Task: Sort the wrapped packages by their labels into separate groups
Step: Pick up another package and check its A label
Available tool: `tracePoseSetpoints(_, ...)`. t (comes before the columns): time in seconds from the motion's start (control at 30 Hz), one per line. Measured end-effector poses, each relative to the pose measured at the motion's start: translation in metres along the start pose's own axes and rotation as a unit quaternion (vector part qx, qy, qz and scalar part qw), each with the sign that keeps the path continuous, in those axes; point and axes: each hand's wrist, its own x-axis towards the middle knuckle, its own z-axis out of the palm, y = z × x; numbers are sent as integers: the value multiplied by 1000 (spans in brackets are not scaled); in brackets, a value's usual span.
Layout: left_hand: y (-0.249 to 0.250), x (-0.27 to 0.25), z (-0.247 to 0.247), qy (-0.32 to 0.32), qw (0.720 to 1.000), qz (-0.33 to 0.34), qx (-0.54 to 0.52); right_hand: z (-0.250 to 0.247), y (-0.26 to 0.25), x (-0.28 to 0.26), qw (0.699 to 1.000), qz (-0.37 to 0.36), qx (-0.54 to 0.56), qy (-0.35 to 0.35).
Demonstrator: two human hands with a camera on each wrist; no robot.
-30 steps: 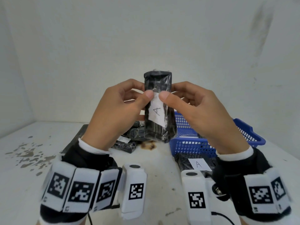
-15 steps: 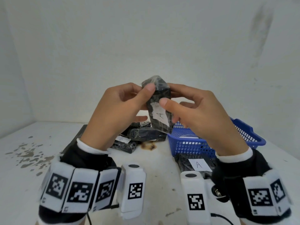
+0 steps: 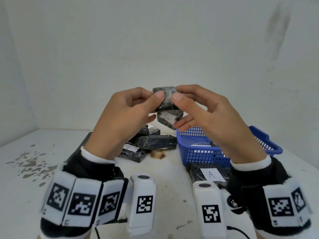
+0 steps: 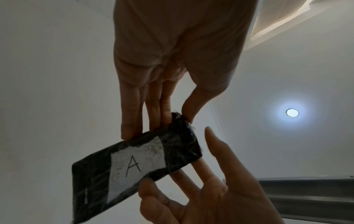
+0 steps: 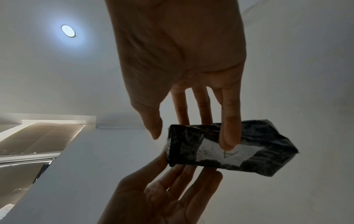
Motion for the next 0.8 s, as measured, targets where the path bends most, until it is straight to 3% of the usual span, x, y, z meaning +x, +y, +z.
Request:
tracePoseSetpoints(0.37, -1, -3, -1, -56, 992, 53, 100, -9, -6, -2, 999, 5, 39, -29)
tracePoseSetpoints(0.53, -9, 2, -2, -25, 982, 47, 179, -14, -3, -1, 987, 13, 157, 8)
tracePoseSetpoints(0.67, -9, 2, -5, -36, 993, 7, 116, -17, -4, 0, 972, 9, 235, 6)
tracePoseSetpoints(0.8, -6, 2, -4, -1, 999, -4, 37, -16, -1, 2, 989, -16, 146, 17)
